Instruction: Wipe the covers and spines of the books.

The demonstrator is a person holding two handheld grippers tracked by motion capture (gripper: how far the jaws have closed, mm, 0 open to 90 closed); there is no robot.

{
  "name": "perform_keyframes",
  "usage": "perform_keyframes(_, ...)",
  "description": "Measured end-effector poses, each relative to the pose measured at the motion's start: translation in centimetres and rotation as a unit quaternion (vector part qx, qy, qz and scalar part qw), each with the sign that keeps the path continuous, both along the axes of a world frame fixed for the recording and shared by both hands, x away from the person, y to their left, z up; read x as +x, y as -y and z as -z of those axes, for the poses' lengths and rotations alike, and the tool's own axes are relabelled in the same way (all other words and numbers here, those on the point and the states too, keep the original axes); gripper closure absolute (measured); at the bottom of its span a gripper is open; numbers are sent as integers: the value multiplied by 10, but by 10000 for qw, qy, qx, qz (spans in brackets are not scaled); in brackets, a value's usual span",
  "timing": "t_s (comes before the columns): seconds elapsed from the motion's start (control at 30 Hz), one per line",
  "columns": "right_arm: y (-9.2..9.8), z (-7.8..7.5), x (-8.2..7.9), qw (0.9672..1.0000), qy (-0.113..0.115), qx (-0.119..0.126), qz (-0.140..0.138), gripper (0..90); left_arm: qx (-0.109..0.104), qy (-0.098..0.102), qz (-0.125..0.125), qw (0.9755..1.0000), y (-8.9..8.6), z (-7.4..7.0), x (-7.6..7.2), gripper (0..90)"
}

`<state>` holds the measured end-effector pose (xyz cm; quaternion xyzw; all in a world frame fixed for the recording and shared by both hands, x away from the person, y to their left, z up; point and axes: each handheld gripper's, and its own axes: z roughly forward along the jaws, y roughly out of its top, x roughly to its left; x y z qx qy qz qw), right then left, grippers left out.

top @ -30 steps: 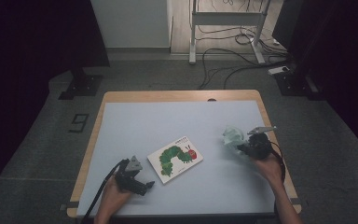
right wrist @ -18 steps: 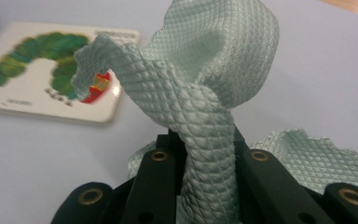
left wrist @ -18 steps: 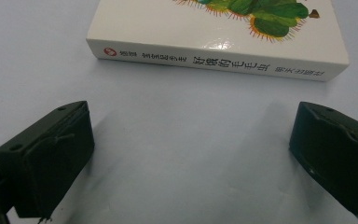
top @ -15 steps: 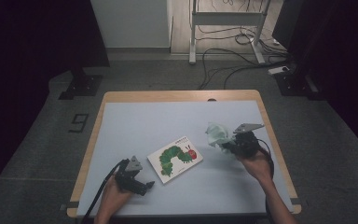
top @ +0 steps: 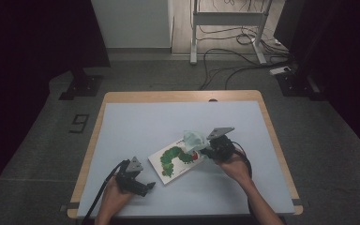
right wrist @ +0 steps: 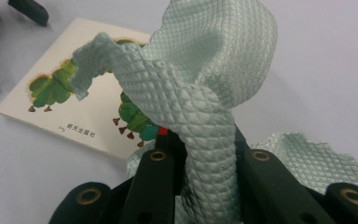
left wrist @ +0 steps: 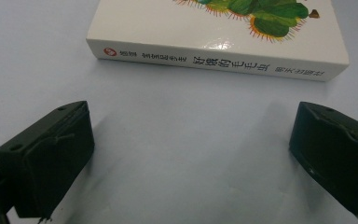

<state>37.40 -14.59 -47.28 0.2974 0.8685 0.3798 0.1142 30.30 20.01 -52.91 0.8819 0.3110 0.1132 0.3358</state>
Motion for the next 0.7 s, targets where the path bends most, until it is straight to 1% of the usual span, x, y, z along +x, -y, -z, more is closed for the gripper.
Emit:
perform_keyframes(0.07, -6, 9, 1, 10000, -56, -20, -57, 782, -5, 0, 3, 10000, 0, 0, 0, 0)
perform_keyframes(0.13, -9, 16, 1, 9999, -91, -96, -79, 782, -2, 3, -1, 10000, 0, 0, 0, 0)
perform_keyframes(0.23, -10, 25, 0, 9998, -148, -134, -90, 778, -5, 1, 1, 10000, 0, 0, 0, 0)
perform_keyframes(0.33, -10, 31, -1, 9996, -155, -197, -134, 775, -3, 3, -2, 10000, 0, 0, 0, 0)
perform_keyframes(0.5, -11, 35, 2, 9996, -179, -146, -141, 775, -2, 8, -4, 10000, 0, 0, 0, 0)
perform_keyframes(0.7, -16, 34, 8, 9995, -149, -237, -154, 775, -4, 5, 0, 10000, 0, 0, 0, 0)
